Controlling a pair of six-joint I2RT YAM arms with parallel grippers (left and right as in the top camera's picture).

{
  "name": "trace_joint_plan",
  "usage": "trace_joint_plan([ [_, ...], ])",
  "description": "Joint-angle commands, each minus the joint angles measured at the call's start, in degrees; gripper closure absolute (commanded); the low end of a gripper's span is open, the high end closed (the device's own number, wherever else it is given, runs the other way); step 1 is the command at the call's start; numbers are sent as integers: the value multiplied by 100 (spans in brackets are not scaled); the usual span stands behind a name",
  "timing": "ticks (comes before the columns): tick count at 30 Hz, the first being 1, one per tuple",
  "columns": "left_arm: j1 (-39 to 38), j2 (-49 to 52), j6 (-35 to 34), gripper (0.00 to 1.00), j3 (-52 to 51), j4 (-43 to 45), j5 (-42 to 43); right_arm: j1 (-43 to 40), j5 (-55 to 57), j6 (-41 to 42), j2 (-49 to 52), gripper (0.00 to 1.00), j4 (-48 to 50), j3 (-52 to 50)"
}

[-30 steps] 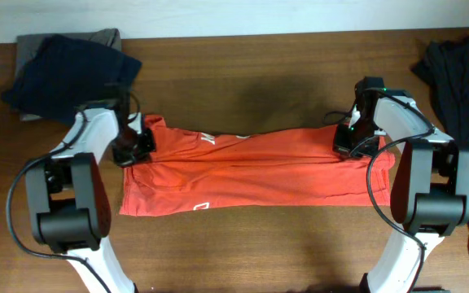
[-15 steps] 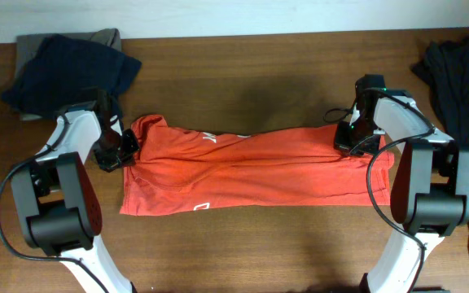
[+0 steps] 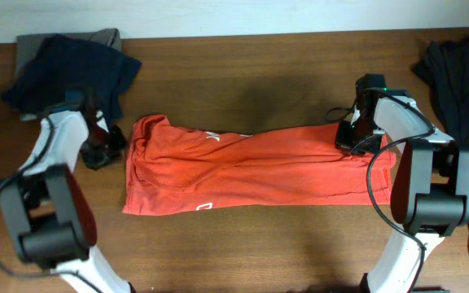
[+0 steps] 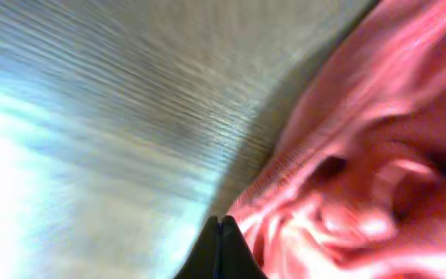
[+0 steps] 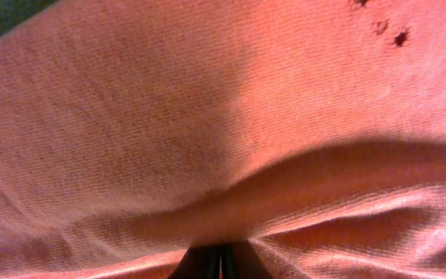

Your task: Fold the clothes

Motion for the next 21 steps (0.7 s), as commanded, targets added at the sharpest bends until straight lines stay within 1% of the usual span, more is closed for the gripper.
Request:
trace_joint_plan([
  [1,42,-1021,-57,99,155,-35,-146,-129,396,44,170,92,66,-168],
  [3,13,-1248,-55,99,155,-122,-17,-129,389,42,166,92,50,-162],
  [4,-20,-1329,-39,99,155,-177,96,-129,389,44,160,95,4,-136],
  [5,-57,-1388,63,99,155,-212,264,-129,393,46,157,96,-98,-61],
  [8,-282,-1401,490,99,153,-275,787,-133,400,68,33,96,-651,450],
  [12,-820,-1305,824,99,153,-426,804,-133,389,216,-374,96,-1224,1102],
  [14,-1152,-1241,822,99,142,-452,787,-133,387,216,-605,96,-1480,1298],
  [16,-1434,-1141,678,99,142,-422,782,-129,389,212,-798,96,-1655,1327],
  [18,-1766,-809,522,99,142,-297,730,-129,389,81,-859,96,-1971,1305],
  [21,-1891,-402,525,99,142,-125,739,-129,391,44,-848,96,-1930,1071],
])
